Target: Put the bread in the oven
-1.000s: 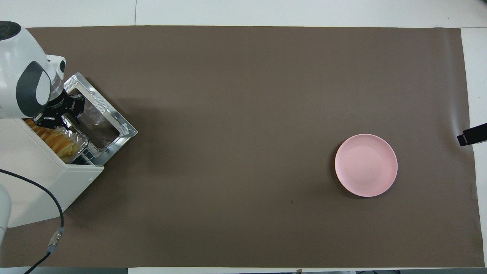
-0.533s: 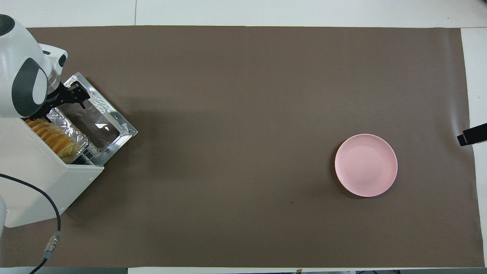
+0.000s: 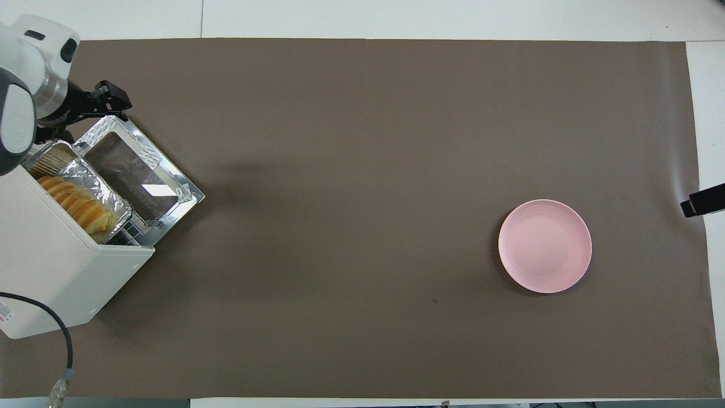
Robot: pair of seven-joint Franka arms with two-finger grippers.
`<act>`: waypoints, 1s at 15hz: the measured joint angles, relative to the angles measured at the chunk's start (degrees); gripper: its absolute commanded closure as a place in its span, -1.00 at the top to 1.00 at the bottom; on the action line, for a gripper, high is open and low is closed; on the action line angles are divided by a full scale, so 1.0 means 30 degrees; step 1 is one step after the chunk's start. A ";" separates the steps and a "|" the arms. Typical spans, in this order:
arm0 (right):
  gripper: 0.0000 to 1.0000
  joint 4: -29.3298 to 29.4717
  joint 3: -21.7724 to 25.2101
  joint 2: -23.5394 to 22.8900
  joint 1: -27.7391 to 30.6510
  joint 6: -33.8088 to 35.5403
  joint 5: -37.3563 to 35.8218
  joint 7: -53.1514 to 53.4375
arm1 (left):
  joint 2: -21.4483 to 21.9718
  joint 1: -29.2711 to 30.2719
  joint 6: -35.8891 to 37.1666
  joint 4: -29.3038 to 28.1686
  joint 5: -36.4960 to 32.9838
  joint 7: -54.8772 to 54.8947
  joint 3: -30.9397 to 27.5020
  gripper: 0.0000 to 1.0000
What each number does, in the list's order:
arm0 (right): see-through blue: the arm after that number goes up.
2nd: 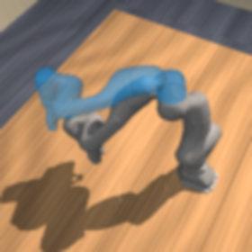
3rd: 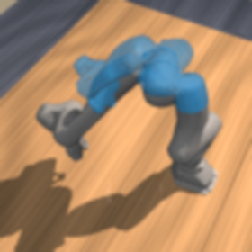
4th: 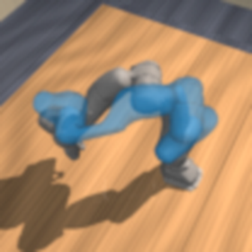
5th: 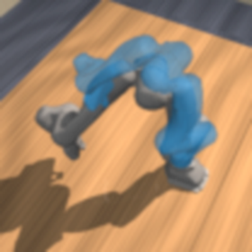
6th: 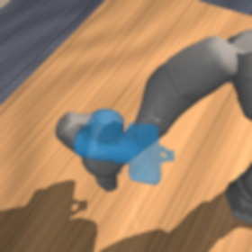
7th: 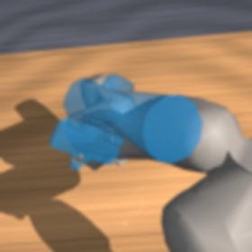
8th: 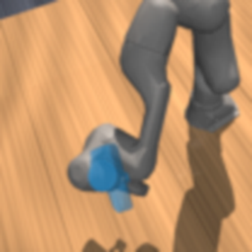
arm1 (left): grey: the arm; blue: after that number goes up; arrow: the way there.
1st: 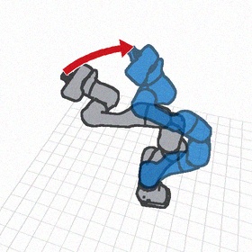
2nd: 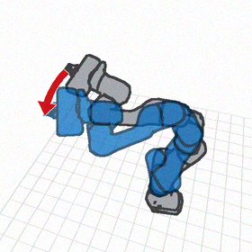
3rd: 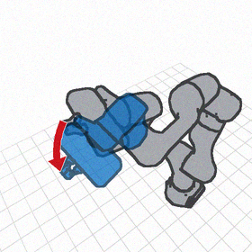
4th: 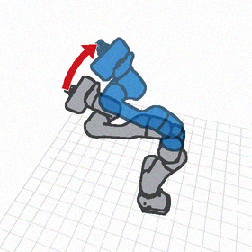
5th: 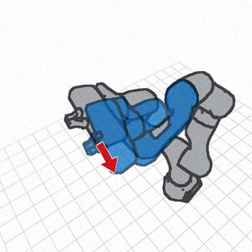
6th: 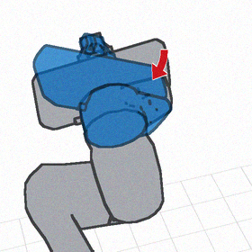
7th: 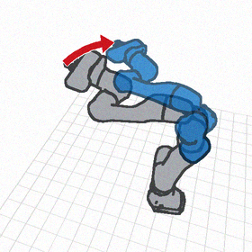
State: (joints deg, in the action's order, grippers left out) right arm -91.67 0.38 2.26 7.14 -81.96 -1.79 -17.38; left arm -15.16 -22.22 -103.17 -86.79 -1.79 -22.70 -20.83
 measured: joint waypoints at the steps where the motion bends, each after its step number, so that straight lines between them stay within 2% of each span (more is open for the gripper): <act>1: 1.00 0.0000 0.0000 0.0000 0.0000 0.0000 0.0000 0.0000 | 0.0794 -0.0006 0.1034 0.0041 0.0014 0.1196 0.0026 1.00; 5: 1.00 0.0000 0.0000 0.0000 0.0000 0.0000 0.0000 0.0000 | 0.3999 0.0147 0.4832 0.0039 0.0060 0.6176 -0.0071 1.00; 8: 1.00 0.0000 0.0000 0.0001 0.0000 0.0000 0.0000 0.0000 | 0.5248 0.1401 0.5914 -0.0217 0.0067 0.8361 0.0101 1.00; 10: 1.00 0.0000 0.0000 0.0001 0.0000 0.0000 0.0000 0.0000 | 0.5477 0.3599 0.6660 -0.0337 0.0090 0.9441 0.2238 1.00; 12: 1.00 0.0000 0.0000 0.0001 0.0000 0.0000 0.0000 0.0000 | 0.5436 0.5682 0.7381 -0.0370 -0.0011 0.9578 0.5943 1.00; 15: 1.00 0.0000 0.0000 0.0001 0.0000 0.0000 0.0000 0.0000 | 0.5439 0.5798 0.7391 -0.0414 -0.0074 0.9558 0.6599 1.00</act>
State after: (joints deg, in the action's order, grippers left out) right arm -91.67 0.38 2.27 7.14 -81.96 -1.79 -17.38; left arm 1.16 -4.83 -81.00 -88.03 -2.01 5.97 -1.03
